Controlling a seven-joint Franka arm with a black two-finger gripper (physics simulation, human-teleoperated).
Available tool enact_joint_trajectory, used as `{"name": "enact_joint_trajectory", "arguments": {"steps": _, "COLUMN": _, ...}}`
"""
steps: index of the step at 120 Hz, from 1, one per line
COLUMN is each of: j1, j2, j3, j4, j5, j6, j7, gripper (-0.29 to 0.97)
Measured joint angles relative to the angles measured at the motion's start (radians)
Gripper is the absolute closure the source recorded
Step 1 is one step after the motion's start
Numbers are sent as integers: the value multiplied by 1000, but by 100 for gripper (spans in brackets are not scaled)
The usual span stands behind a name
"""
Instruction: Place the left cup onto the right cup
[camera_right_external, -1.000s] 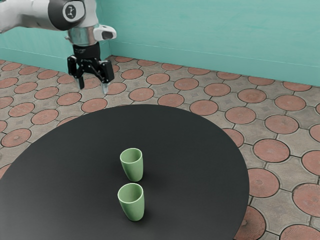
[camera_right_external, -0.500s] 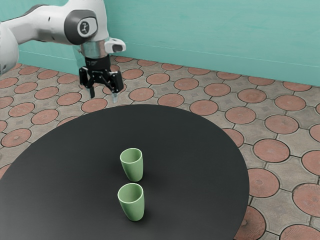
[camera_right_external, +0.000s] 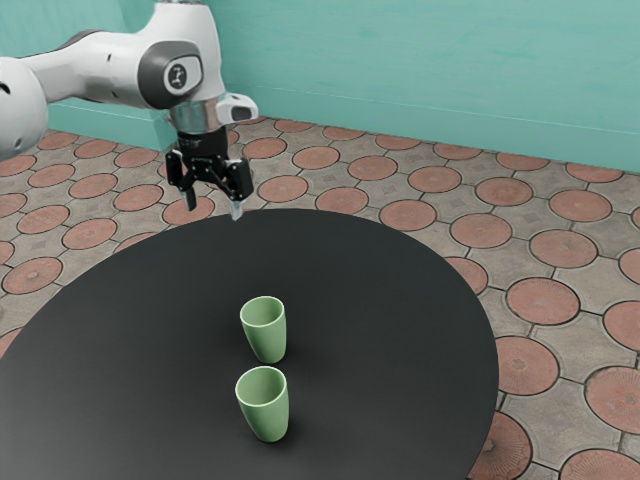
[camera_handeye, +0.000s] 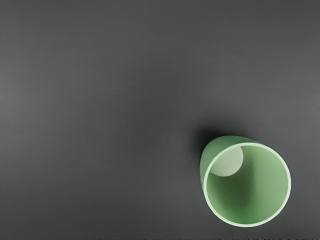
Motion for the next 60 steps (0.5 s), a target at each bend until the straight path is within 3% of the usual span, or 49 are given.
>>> {"name": "enact_joint_trajectory", "arguments": {"steps": 60, "j1": -2, "j2": -4, "j3": -14, "j4": -102, "j5": -2, "j6": 118, "j7": -3, "gripper": 0}}
